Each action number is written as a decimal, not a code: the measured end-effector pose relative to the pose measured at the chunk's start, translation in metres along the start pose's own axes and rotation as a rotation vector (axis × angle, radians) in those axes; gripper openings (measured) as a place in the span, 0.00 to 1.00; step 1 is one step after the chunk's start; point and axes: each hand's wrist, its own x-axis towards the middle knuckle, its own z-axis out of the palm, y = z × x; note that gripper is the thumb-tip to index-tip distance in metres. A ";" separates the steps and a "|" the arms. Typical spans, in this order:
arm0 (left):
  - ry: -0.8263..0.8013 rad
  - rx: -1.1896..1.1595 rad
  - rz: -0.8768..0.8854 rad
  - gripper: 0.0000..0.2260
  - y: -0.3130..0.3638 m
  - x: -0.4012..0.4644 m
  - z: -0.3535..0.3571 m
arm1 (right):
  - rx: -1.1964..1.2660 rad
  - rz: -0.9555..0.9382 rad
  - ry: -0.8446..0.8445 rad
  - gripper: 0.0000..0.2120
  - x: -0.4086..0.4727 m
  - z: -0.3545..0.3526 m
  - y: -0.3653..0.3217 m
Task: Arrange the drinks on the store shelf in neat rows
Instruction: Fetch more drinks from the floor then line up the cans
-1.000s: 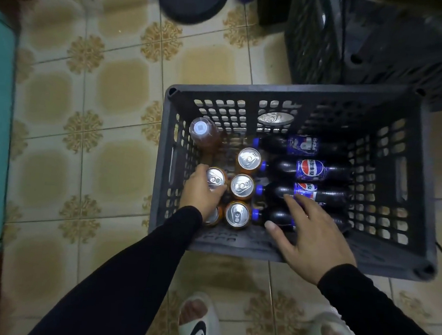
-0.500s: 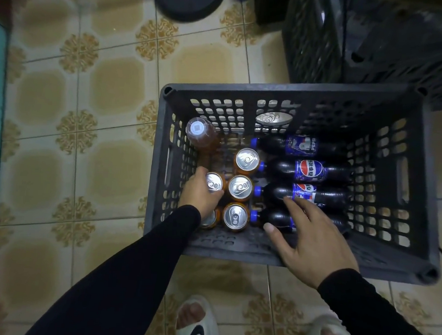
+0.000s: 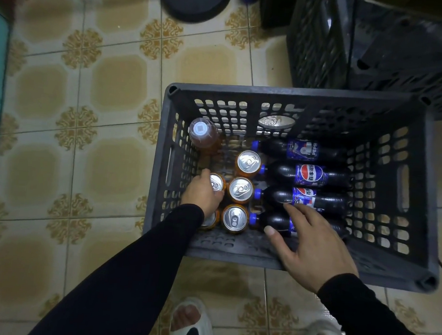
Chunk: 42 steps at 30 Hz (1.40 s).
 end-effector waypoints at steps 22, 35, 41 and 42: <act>0.371 -0.031 0.437 0.19 0.028 -0.194 -0.221 | -0.045 -0.139 0.106 0.41 -0.055 -0.186 -0.118; 0.926 0.084 0.517 0.23 0.015 -0.500 -0.505 | -0.076 -0.590 0.482 0.34 -0.242 -0.462 -0.316; 1.180 0.108 0.349 0.24 -0.013 -0.692 -0.525 | -0.018 -0.932 0.506 0.36 -0.350 -0.512 -0.368; 1.217 0.117 0.301 0.24 -0.019 -0.727 -0.520 | -0.022 -0.994 0.496 0.36 -0.370 -0.516 -0.377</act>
